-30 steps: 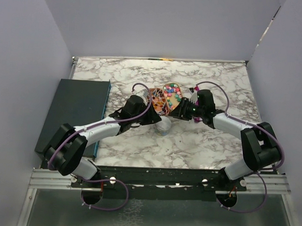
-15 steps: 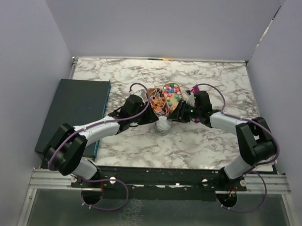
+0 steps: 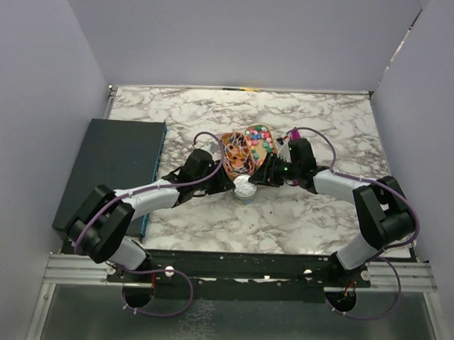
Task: Pack the candies
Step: Close the bottle lid on the packing bottle.
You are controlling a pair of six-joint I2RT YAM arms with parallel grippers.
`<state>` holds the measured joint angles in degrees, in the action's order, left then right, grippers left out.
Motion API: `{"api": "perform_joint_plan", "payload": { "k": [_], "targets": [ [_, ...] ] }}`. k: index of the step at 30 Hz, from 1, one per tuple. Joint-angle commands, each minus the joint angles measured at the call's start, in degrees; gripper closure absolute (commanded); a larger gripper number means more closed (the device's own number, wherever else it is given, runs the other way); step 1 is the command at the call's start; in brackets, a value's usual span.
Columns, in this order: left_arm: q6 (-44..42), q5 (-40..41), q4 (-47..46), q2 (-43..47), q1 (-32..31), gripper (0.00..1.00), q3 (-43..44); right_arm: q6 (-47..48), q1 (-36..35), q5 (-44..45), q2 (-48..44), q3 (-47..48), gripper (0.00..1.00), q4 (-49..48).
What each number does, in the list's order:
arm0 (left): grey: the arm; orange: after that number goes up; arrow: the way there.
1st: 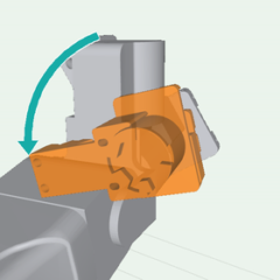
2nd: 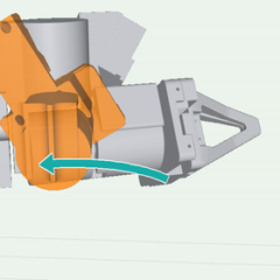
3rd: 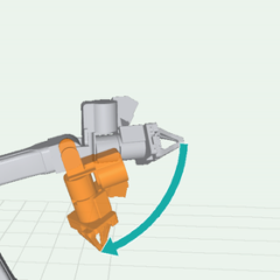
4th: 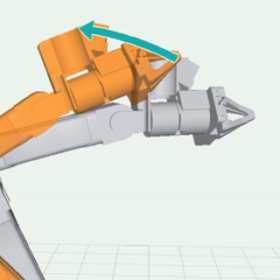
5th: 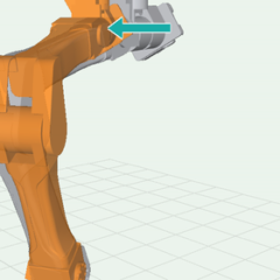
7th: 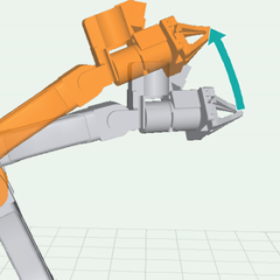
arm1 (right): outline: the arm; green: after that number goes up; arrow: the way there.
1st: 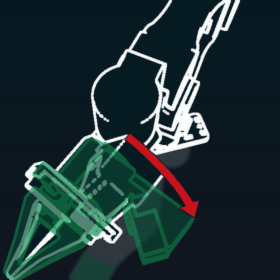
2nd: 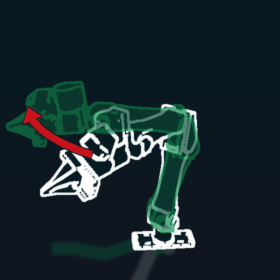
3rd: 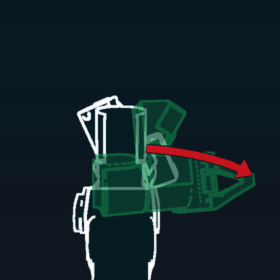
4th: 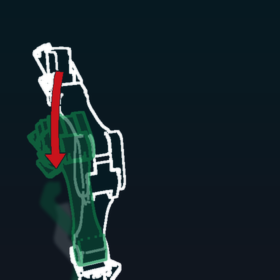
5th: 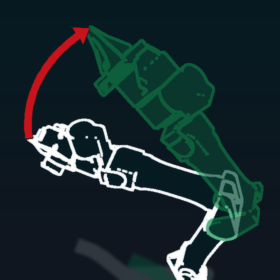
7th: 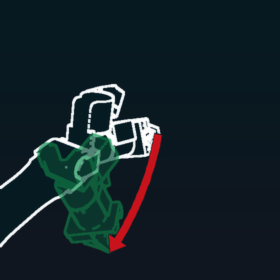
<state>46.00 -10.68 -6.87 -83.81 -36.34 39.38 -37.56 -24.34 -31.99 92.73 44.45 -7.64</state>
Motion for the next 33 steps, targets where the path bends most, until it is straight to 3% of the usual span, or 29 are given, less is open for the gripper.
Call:
{"api": "perform_joint_plan", "payload": {
  "k": [1,5,14,25,33],
  "targets": [
    [0.9,-1.8,-2.7,-0.7,0.0,0.63,-2.1,-0.2,-0.7,0.6,0.2,-1.4,0.57,-0.2],
    [1.3,-2.5,-3.4,-0.6,0.0,0.63,-2.7,-0.4,-1.2,1.0,0.0,-2.0,0.57,-0.3],
    [0.9,-2.6,-3.5,-1.2,0.0,0.5,-1.0,0.2,-1.3,5.3,-0.8,-3.5,0.61,1.3],
    [1.6,-3.0,-5.8,-4.7,0.0,0.49,-1.0,-2.7,-1.3,6.5,0.1,-10.9,0.71,-4.4],
    [1.2,-2.6,-5.7,-1.9,0.0,0.47,-2.2,-2.0,-1.3,7.4,-4.0,-9.3,0.65,-1.6]
  ]
}}
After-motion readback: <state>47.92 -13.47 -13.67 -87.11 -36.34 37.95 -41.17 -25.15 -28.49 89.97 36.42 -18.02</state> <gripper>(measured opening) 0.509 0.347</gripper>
